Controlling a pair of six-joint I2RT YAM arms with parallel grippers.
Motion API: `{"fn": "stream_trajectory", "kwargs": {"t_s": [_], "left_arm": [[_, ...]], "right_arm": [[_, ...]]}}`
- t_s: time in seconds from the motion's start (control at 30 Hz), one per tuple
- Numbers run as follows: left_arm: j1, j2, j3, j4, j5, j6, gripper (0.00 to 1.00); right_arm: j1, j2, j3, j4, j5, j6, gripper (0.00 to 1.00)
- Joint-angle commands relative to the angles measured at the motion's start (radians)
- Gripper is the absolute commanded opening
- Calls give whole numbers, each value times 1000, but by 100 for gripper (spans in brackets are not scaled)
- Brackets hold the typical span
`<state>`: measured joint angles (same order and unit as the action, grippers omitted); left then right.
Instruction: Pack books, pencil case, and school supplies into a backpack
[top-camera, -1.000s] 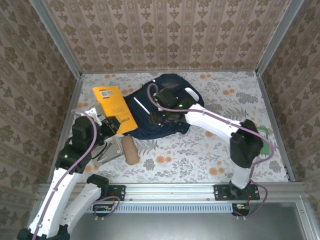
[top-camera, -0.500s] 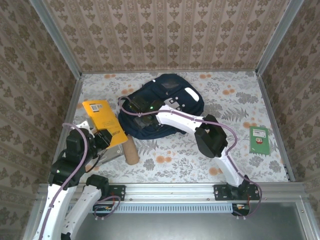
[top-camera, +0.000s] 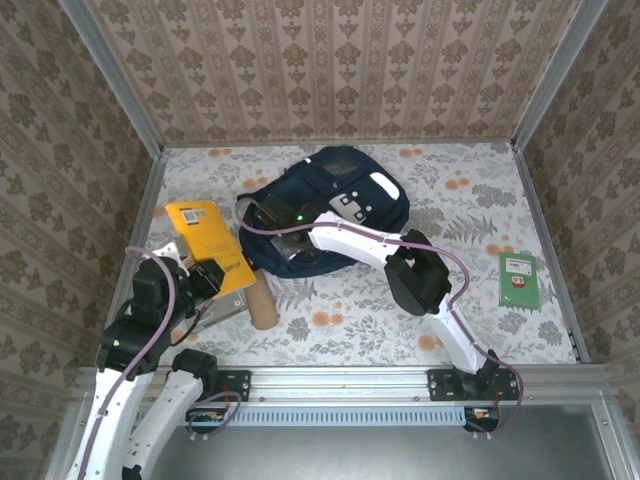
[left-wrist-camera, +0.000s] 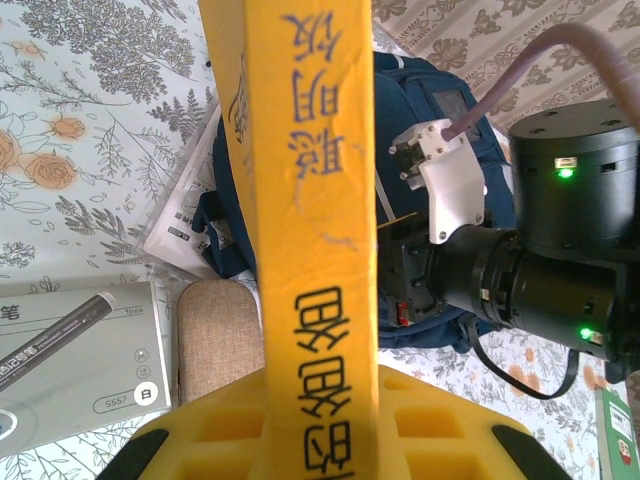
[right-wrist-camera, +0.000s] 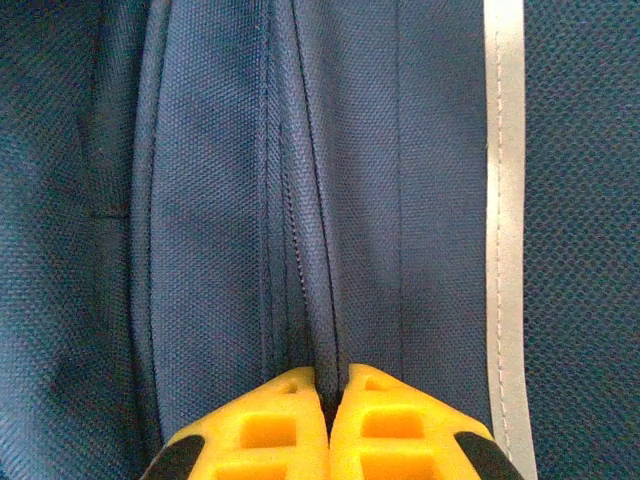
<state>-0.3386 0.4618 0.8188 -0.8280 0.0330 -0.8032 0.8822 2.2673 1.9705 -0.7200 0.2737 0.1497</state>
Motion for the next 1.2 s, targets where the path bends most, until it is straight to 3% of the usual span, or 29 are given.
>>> {"fn": "stream_trajectory", "kwargs": {"t_s": [0.0,0.27,0.6,1.03,1.17], "left_arm": [[11,13,-26,141,28,-1,0],[22,105,-132,371,107,-88,0],[82,255,-308,870,244,-284,0],[76,660,-255,1367,334,-423,0],[34,726,-237,1405,316,-424,0]], "right_arm": [[-13,-139,18,-32,59,10,0],[-36,-250,89,-69,16,59,0],[-77,-330,163,-111,-110,189,0],[-82,-324,189,-133,-140,250,0],[-86,-321,185,-133,-146,258,0]]}}
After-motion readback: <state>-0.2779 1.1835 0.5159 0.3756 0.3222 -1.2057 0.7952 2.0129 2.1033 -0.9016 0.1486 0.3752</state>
